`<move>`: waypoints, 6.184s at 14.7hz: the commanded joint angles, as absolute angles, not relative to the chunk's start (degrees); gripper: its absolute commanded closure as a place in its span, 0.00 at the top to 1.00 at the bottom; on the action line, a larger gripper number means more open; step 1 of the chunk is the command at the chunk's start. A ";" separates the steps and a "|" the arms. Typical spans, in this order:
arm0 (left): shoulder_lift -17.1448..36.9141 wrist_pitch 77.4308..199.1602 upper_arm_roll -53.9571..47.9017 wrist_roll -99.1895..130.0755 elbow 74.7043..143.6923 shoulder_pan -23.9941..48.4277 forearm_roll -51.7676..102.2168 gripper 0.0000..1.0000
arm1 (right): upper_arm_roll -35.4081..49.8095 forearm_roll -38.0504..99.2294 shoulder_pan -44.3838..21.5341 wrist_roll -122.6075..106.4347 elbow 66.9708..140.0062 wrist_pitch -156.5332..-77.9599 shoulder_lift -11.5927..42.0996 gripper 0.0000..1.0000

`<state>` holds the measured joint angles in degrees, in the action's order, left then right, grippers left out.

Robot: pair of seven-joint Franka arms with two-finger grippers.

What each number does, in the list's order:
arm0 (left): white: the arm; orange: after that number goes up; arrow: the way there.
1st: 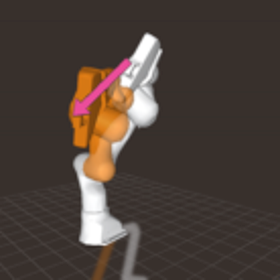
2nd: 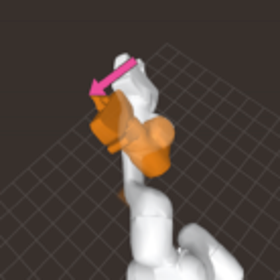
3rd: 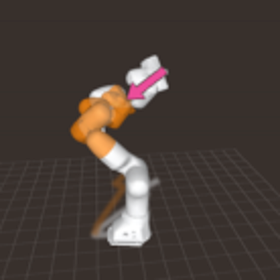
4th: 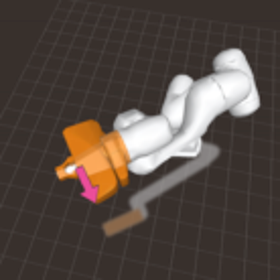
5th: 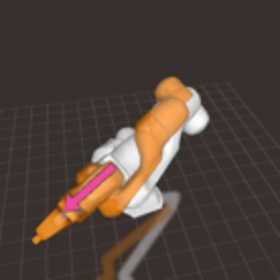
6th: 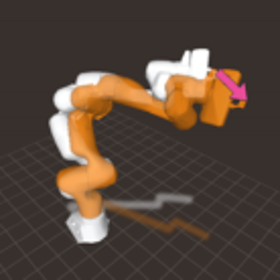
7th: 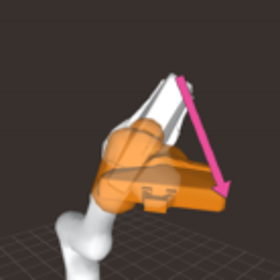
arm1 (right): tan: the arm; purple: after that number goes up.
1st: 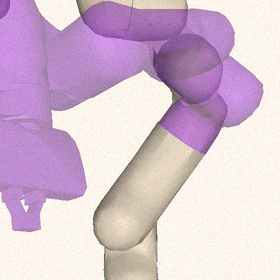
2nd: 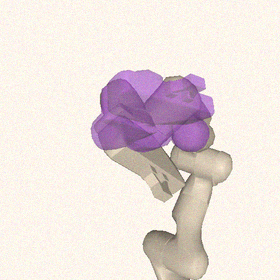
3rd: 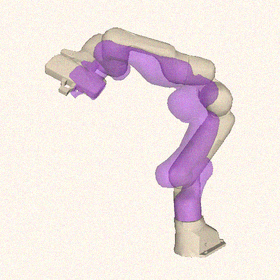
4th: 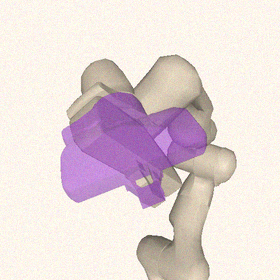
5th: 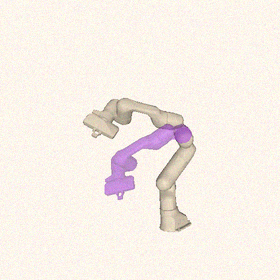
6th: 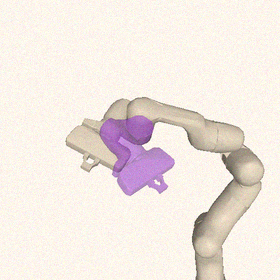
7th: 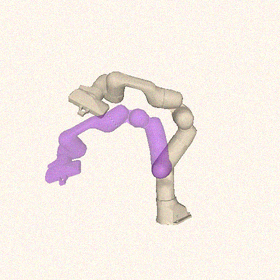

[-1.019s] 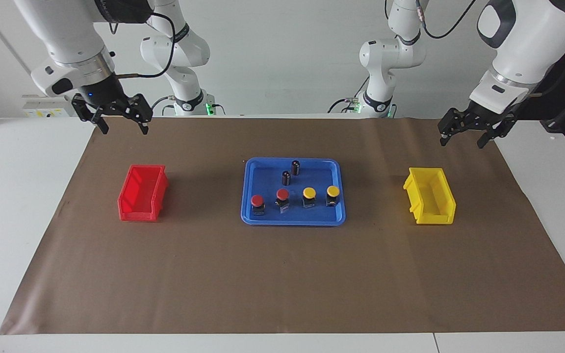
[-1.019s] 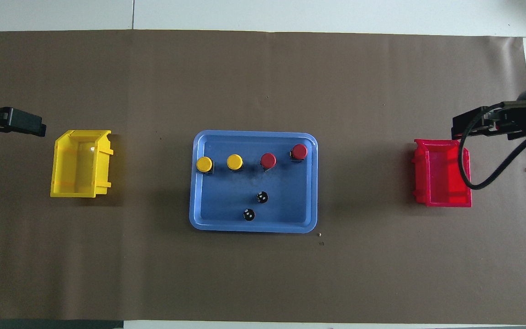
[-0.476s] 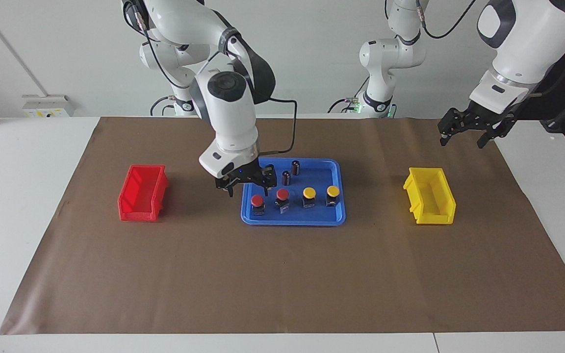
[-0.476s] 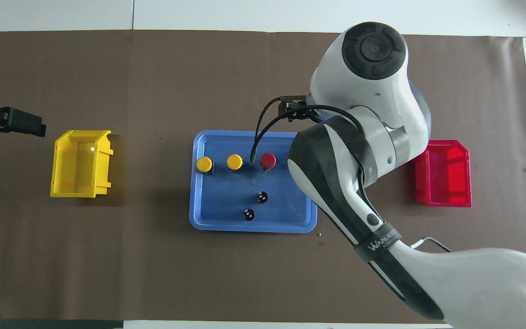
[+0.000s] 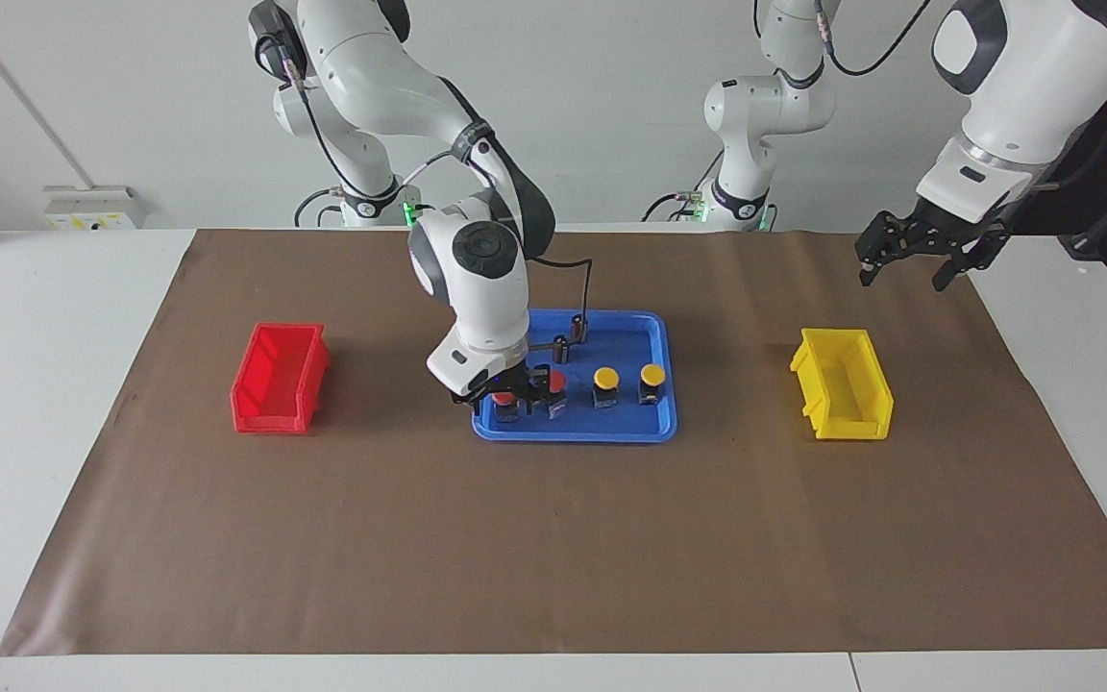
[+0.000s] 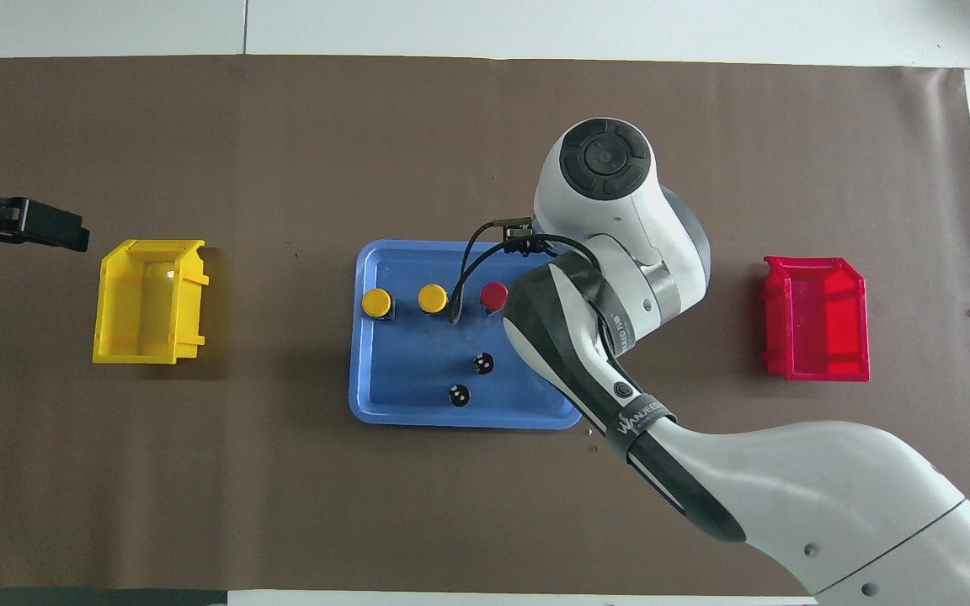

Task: Sort red and yellow buttons by color
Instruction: 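Reach the right gripper to the farther red button and grasp it, then carry the red button to the red bin while the left gripper reaches yellow, then grasp the yellow button with the left gripper and carry it to the yellow bin, then drop the yellow button in the bin while the right gripper grasps red, then place the red button in the red bin while the left gripper reaches yellow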

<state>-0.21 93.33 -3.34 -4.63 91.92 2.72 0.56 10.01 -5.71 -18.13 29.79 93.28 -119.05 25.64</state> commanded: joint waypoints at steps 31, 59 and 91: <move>9.75 123.83 -3.69 34.35 111.00 27.06 -2.37 0.80 | 11.16 -4.22 17.40 -20.39 118.27 -114.31 -1.22 0.14; 3.00 99.66 -2.90 5.38 102.98 7.31 -3.43 0.01 | 11.43 -2.46 -4.87 9.24 98.46 -107.76 6.93 1.00; -1.85 88.90 -3.16 -9.74 91.89 0.70 -3.52 1.00 | 12.74 -7.73 -21.46 35.35 91.69 -114.65 23.74 0.15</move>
